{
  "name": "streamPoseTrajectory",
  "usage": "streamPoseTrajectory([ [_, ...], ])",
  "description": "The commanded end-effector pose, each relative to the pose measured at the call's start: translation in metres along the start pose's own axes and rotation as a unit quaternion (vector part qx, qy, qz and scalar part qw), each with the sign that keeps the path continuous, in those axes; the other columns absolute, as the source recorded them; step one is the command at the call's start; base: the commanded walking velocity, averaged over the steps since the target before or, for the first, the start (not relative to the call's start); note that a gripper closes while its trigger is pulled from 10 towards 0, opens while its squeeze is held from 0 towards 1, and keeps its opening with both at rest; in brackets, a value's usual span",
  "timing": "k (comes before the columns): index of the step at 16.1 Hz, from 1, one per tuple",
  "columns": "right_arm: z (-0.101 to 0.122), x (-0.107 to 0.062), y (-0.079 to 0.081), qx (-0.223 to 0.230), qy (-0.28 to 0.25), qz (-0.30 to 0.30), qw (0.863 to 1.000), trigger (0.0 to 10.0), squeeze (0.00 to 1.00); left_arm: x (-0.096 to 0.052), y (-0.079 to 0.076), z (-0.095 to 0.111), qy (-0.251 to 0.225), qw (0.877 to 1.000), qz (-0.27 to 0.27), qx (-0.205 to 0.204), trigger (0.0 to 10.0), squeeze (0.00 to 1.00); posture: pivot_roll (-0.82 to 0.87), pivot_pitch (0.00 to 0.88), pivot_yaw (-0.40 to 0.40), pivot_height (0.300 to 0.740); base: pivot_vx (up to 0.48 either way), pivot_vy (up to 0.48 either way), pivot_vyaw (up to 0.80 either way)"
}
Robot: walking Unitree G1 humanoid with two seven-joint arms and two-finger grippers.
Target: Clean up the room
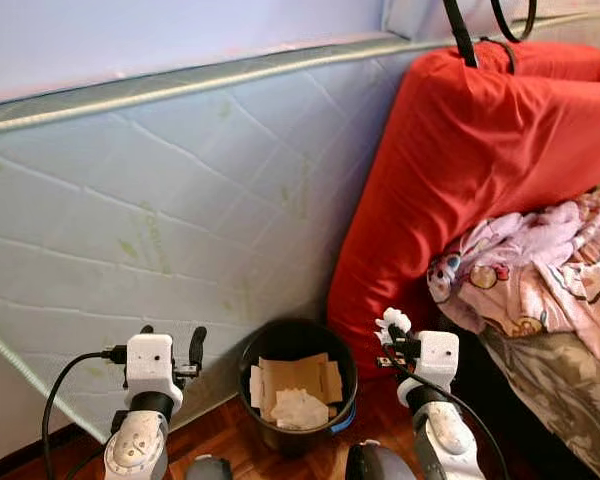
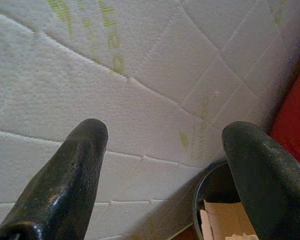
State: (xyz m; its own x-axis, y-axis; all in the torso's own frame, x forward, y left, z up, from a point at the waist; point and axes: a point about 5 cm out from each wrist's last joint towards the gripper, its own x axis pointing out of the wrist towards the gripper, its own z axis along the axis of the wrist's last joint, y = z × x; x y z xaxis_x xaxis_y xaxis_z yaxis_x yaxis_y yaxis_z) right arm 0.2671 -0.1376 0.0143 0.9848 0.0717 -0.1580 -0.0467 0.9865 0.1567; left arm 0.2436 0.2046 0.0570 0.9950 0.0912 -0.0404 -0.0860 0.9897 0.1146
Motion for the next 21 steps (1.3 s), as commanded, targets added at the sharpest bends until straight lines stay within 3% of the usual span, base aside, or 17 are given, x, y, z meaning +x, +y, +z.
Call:
streamPoseTrajectory([
  [1,-0.0008,0.0003,0.0025,-0.003,0.001,0.005,1.000,10.0,0.00,-0.0004,0.0009,-0.0030,0.012,1.000,-0.002,0.007,10.0,0.00,0.02,0.016,-0.058,0.617,0.000,0.000,0.00],
  [6,-0.0023,-0.0005,0.0073,-0.017,0.004,0.025,1.000,10.0,0.00,-0.0006,0.0026,-0.0042,0.019,1.000,0.002,0.008,10.0,0.00,0.02,0.018,-0.058,0.617,0.000,0.000,0.48],
  [21,-0.0051,0.0005,0.0056,-0.006,0.014,0.022,1.000,10.0,0.00,-0.0016,0.0022,-0.0058,0.025,1.000,0.002,0.005,10.0,0.00,0.02,0.021,-0.062,0.617,0.000,0.000,0.00],
])
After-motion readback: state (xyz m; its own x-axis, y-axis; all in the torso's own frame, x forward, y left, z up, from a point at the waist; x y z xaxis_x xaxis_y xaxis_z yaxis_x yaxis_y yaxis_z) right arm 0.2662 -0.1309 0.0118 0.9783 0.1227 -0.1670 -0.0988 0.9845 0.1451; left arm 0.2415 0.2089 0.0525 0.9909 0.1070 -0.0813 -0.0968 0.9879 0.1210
